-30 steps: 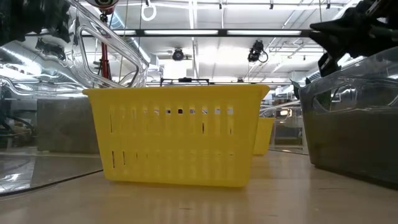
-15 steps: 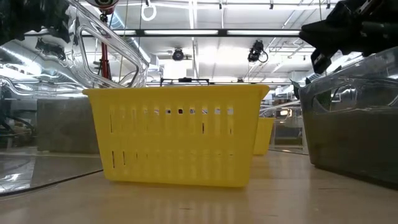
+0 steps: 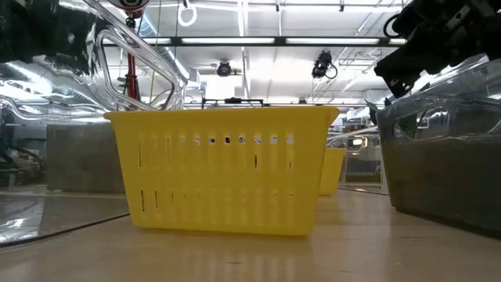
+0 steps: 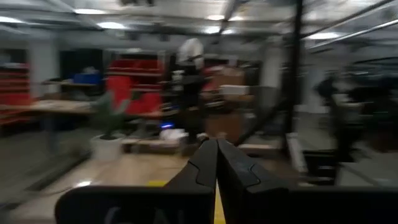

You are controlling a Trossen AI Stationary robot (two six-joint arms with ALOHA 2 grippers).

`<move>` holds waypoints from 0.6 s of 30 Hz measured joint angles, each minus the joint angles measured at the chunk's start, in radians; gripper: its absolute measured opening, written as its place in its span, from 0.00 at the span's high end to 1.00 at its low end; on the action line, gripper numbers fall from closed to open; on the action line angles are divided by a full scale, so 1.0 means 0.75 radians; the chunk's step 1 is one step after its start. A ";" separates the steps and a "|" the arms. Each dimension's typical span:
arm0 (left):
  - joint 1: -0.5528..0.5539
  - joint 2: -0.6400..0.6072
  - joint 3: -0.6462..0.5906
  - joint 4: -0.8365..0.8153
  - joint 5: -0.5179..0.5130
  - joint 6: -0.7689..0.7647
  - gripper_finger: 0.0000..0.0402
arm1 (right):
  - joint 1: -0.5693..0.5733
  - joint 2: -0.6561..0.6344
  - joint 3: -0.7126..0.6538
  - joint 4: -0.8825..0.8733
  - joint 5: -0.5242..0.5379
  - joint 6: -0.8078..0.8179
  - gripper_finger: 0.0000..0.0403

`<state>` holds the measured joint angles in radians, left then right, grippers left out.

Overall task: Stack baskets by color
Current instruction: Stack the right transparent bin on the top of the top transparent bin

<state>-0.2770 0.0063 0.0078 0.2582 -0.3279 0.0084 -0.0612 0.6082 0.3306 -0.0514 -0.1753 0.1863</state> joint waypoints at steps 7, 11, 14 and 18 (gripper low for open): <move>0.000 0.000 0.000 -0.014 -0.095 0.004 0.94 | 0.052 0.121 0.129 -0.187 0.081 -0.015 0.84; 0.000 0.000 0.000 -0.026 -0.096 0.004 0.95 | 0.080 0.177 0.196 -0.273 0.107 -0.032 0.83; 0.000 0.000 0.000 -0.034 -0.096 0.004 0.97 | 0.100 0.212 0.247 -0.323 0.108 -0.031 0.81; 0.000 0.000 0.000 -0.039 -0.096 0.005 0.97 | 0.126 0.253 0.314 -0.407 0.115 -0.016 0.77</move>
<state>-0.2768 0.0063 0.0081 0.2287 -0.3996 0.0124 0.0334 0.7978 0.5661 -0.3567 -0.0890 0.1743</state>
